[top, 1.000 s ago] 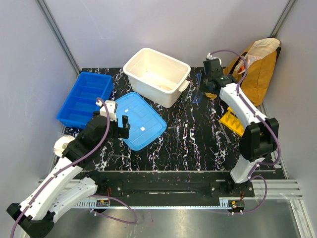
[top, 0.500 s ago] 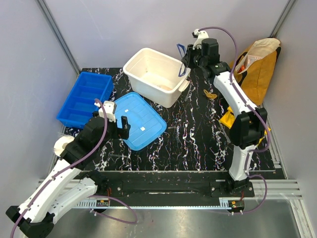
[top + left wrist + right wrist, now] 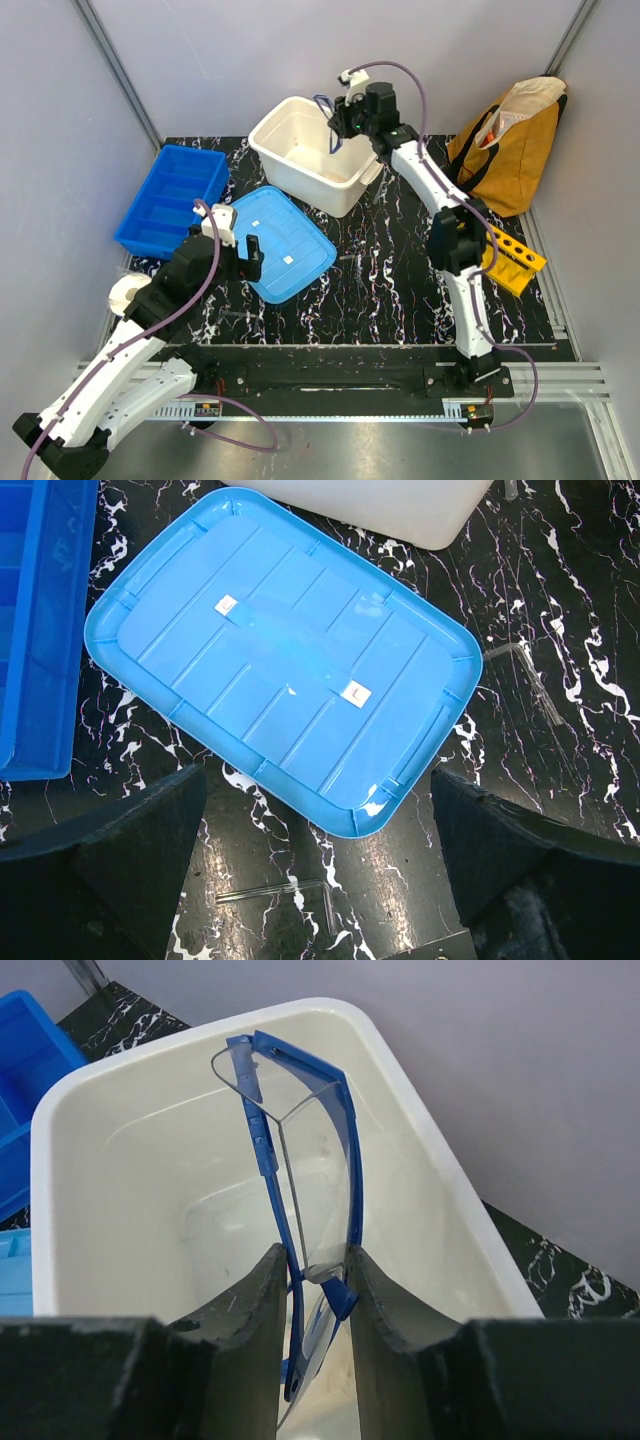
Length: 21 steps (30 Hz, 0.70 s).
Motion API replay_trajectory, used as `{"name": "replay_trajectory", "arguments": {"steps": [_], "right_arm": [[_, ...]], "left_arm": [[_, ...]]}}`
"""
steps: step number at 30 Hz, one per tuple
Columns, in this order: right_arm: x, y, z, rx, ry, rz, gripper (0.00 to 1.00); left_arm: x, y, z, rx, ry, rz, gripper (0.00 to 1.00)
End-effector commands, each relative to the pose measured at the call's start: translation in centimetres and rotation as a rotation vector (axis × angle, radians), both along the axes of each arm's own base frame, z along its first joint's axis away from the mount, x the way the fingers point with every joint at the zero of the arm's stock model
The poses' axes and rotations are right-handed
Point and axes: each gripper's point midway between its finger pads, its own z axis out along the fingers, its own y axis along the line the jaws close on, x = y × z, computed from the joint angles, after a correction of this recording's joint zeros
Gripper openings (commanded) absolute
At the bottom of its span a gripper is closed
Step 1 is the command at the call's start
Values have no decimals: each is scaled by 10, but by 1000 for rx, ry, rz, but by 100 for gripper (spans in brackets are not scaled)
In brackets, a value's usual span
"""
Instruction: Organize the chemistry lab equipment
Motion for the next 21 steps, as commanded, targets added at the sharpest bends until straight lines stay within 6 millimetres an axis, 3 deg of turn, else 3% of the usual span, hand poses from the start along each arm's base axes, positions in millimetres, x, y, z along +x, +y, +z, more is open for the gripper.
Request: {"name": "replay_trajectory", "arguments": {"steps": [1, 2, 4, 10, 14, 18, 21], "right_arm": [[12, 20, 5, -67, -64, 7, 35], [16, 20, -11, -92, -43, -4, 36], [20, 22, -24, -113, -32, -17, 36], [23, 24, -50, -137, 4, -31, 37], [24, 24, -44, -141, -10, -44, 41], [20, 21, -22, -138, -34, -55, 53], [13, 16, -5, -144, -45, -54, 55]], "left_arm": [[4, -2, 12, -17, -53, -5, 98], [4, -2, 11, -16, -53, -4, 98], [5, -2, 11, -14, -52, -3, 98], [5, -4, 9, -11, -45, -9, 98], [6, -4, 8, -8, -42, -7, 98], [6, -3, 9, -7, -45, -5, 98], [7, -2, 8, -2, -45, 0, 98]]}}
